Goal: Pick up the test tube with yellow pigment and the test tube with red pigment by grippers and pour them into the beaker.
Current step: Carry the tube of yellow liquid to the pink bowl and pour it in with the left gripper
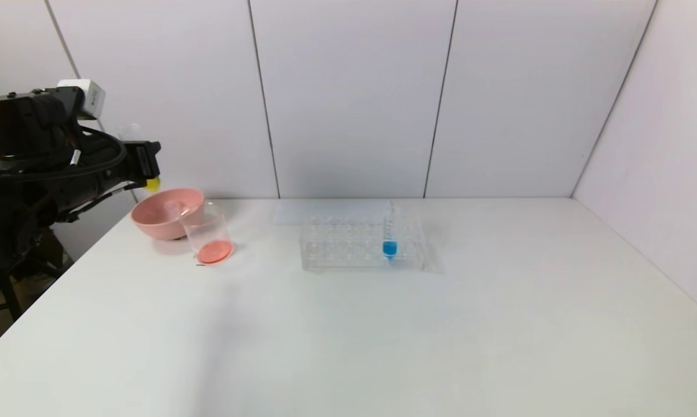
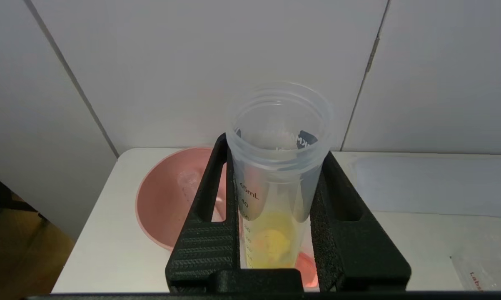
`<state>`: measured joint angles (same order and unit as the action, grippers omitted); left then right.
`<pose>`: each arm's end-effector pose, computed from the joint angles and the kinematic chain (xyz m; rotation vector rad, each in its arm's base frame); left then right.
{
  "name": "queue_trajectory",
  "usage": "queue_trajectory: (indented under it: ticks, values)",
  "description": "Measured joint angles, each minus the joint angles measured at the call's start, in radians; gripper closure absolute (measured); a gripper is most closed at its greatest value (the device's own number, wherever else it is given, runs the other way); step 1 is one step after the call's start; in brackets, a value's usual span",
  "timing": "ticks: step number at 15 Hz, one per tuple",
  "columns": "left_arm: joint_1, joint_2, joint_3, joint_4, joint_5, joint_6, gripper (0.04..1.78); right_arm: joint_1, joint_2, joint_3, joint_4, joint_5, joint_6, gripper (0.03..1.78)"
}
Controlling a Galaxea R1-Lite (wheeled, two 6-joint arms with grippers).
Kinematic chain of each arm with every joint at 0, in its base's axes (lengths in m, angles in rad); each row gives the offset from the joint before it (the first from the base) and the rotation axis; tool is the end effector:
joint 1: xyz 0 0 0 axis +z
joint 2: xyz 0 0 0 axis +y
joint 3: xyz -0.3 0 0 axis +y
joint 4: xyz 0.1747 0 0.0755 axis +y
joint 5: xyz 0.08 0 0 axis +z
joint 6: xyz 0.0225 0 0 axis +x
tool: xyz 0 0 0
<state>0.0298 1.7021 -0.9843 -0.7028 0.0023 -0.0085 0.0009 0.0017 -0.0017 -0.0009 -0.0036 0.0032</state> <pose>0.3229 0.0097 0.2378 -0.0087 0.0149 0.0322 -0.0228 -0.0001 0.0761 0.0032 -0.0009 -0.0027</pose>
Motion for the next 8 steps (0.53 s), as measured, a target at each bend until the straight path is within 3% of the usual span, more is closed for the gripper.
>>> queue_trajectory:
  ticks: [8]
  values:
    - [0.108,0.009,0.030,0.006,-0.058,0.040,1.33,0.000,0.000,0.000,0.000,0.000,0.000,0.11]
